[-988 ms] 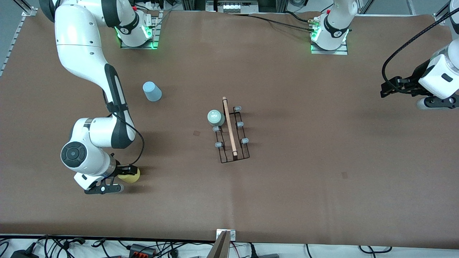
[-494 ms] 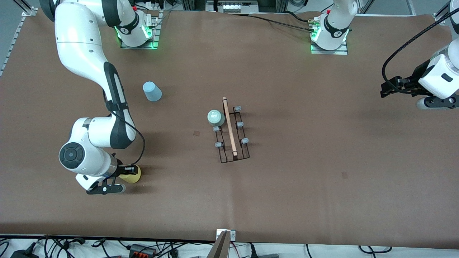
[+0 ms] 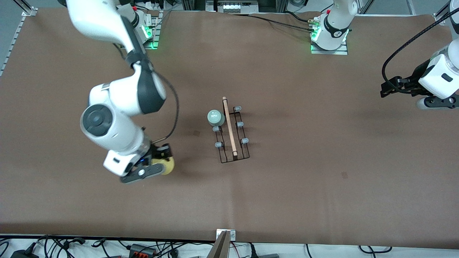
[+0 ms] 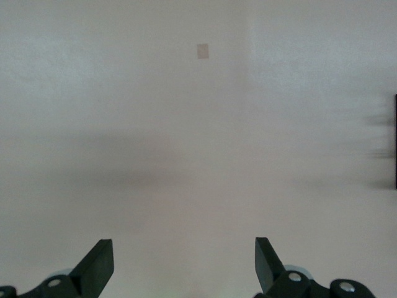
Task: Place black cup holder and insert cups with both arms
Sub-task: 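Lift the yellow cup and carry it to the rack with the right gripper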
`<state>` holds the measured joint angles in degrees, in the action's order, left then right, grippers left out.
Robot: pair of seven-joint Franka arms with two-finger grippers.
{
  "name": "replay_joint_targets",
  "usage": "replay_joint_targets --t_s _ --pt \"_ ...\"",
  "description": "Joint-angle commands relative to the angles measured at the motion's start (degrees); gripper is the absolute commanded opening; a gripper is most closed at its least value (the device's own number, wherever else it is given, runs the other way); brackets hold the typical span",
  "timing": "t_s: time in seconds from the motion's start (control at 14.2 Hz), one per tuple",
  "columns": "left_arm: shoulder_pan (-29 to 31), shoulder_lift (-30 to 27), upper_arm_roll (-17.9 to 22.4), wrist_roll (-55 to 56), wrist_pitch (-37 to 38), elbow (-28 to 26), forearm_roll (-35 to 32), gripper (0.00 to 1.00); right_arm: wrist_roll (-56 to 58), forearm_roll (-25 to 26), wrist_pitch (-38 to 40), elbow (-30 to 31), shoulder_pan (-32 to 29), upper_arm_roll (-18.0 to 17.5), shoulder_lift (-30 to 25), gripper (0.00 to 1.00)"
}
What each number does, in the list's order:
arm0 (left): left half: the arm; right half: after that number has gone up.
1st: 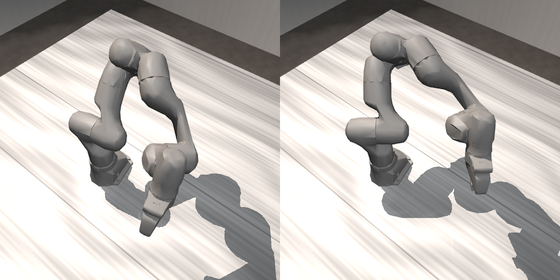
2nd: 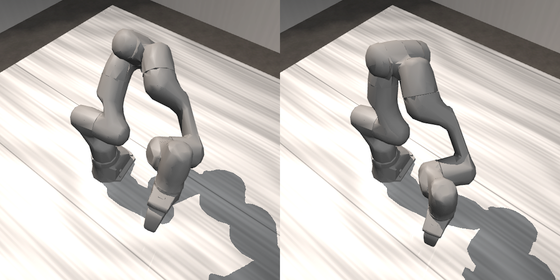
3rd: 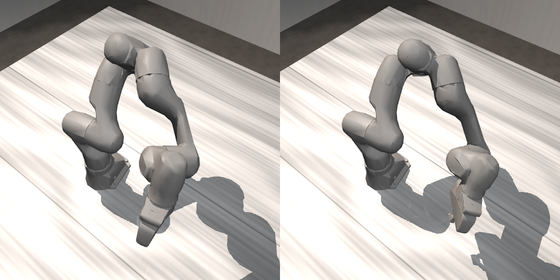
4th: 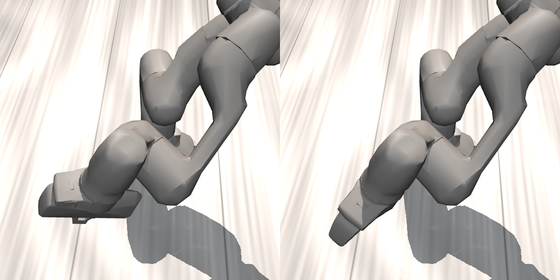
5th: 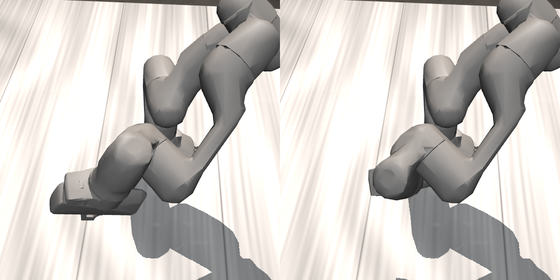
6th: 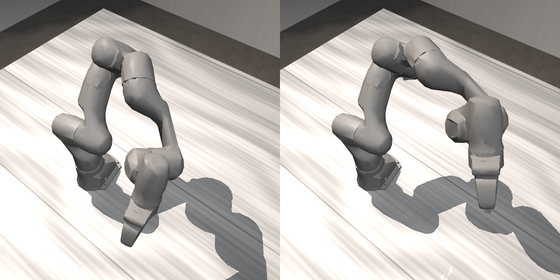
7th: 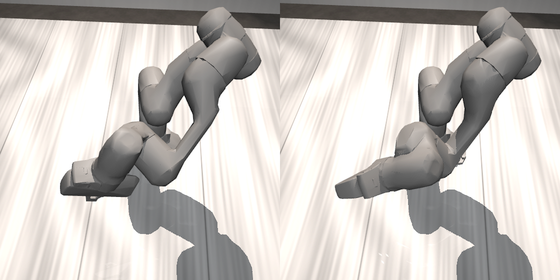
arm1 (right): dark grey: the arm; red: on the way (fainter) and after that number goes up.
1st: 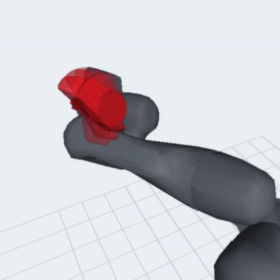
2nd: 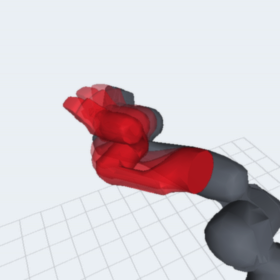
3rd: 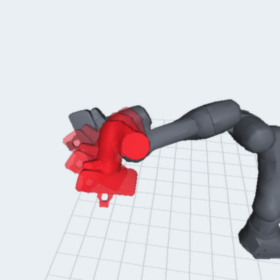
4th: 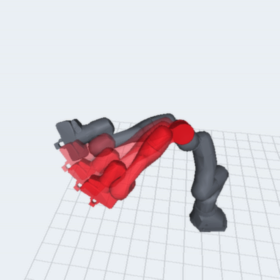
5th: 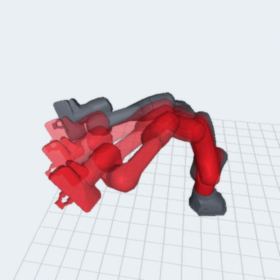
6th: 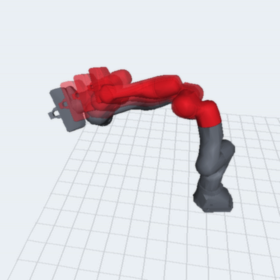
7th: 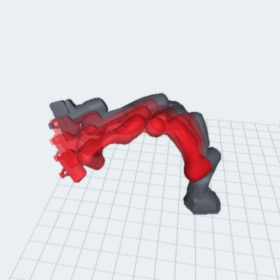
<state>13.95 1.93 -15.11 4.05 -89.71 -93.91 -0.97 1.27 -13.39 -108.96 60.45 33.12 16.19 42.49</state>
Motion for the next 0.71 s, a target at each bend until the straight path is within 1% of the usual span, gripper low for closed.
replay_joint_targets --t_s 0.0,0.14,0.28,0.49,0.63 --pt "0.11 -0.61 0.17 -1.33 0.94 0.39 1.24 1.0 -3.63 -0.59 -2.74 -0.69 4.66 0.51 0.05 0.24" --pt "0.11 -0.61 0.08 -1.33 0.94 0.39 1.24 1.0 -5.05 -0.68 -4.59 -0.69 8.0 0.24 0.13 0.24" --pt "0.11 -0.61 0.08 -1.33 0.94 0.48 1.24 1.0 -6.45 -0.5 -4.6 -0.6 11.17 0.33 0.66 0.24" --pt "0.11 -0.61 0.17 -1.33 0.94 0.39 1.24 1.0 -7.08 -0.76 -8.01 -0.51 11.8 0.07 2.15 0.24" --pt "0.11 -0.61 0.17 -1.33 0.94 0.39 1.24 1.0 -7.07 -0.76 -8.2 -0.51 12.58 0.07 3.21 0.24"
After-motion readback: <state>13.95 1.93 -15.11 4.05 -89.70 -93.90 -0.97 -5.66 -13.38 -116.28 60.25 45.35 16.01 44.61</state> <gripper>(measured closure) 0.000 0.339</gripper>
